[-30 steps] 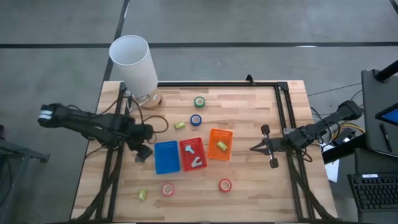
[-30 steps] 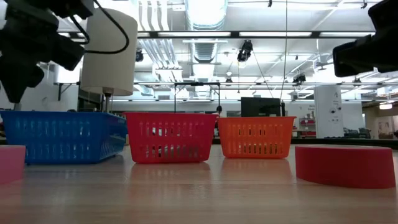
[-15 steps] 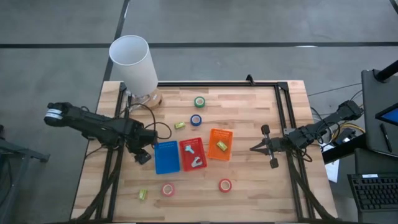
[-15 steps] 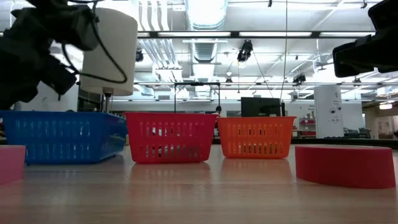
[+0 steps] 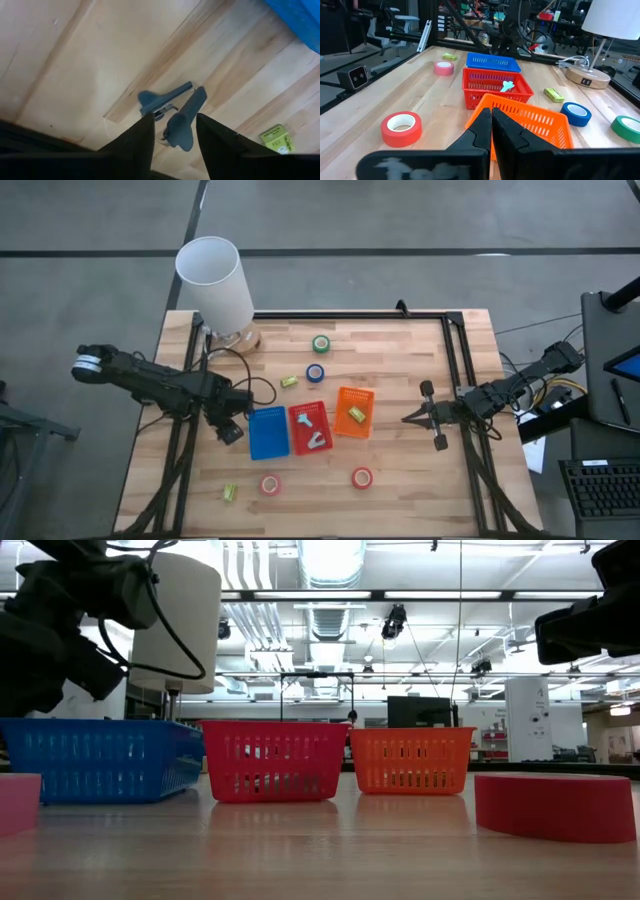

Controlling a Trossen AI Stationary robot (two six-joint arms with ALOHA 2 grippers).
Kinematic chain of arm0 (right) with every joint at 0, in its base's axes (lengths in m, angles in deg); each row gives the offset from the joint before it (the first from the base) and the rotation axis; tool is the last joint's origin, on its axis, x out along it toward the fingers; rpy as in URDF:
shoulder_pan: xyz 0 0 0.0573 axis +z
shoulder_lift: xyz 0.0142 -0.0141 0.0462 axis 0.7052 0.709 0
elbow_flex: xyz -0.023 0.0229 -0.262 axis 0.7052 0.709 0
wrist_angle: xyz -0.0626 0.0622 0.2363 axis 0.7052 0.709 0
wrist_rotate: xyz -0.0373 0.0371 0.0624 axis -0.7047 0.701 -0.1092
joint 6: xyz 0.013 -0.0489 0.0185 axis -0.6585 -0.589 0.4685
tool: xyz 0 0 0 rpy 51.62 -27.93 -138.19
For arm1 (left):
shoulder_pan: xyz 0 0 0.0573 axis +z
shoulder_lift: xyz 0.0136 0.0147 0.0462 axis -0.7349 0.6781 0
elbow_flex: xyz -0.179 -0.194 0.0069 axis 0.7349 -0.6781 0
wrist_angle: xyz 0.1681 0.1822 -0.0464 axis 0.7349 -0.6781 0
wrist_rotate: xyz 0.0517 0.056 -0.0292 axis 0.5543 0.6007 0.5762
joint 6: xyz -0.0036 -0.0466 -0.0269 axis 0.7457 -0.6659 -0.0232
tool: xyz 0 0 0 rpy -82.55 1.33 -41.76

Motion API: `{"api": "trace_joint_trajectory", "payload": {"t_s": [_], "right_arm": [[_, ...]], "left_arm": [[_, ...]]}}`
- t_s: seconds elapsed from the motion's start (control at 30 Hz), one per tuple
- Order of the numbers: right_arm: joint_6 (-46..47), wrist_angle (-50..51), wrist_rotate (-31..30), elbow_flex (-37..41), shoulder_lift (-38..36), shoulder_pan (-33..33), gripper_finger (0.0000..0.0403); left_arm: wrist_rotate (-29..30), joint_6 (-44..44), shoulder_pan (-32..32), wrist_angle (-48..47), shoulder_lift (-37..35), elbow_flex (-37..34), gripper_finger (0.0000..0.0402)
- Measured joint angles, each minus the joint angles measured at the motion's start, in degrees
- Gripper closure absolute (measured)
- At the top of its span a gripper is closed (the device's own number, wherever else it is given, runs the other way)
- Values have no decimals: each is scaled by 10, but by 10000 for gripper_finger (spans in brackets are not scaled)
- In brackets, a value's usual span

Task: Pick and place Stapler, Stapler remover, tape
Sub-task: Put the black staple remover into the red bin

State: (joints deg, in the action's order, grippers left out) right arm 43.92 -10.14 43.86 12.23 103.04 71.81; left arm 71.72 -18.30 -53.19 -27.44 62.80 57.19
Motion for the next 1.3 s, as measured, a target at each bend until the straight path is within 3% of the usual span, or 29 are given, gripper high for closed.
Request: {"api": "trace_joint_trajectory", "payload": {"t_s": [0.5, 0.97, 1.3], "right_arm": [[-1, 0, 0, 0, 0, 0, 394], [-1, 1, 0, 0, -1, 0, 394], [-1, 1, 0, 0, 0, 0, 394]], "left_arm": [[-27, 9, 0, 4, -2, -22, 393], [-23, 9, 0, 15, 0, -4, 397], [14, 4, 0, 25, -1, 99, 398]]}}
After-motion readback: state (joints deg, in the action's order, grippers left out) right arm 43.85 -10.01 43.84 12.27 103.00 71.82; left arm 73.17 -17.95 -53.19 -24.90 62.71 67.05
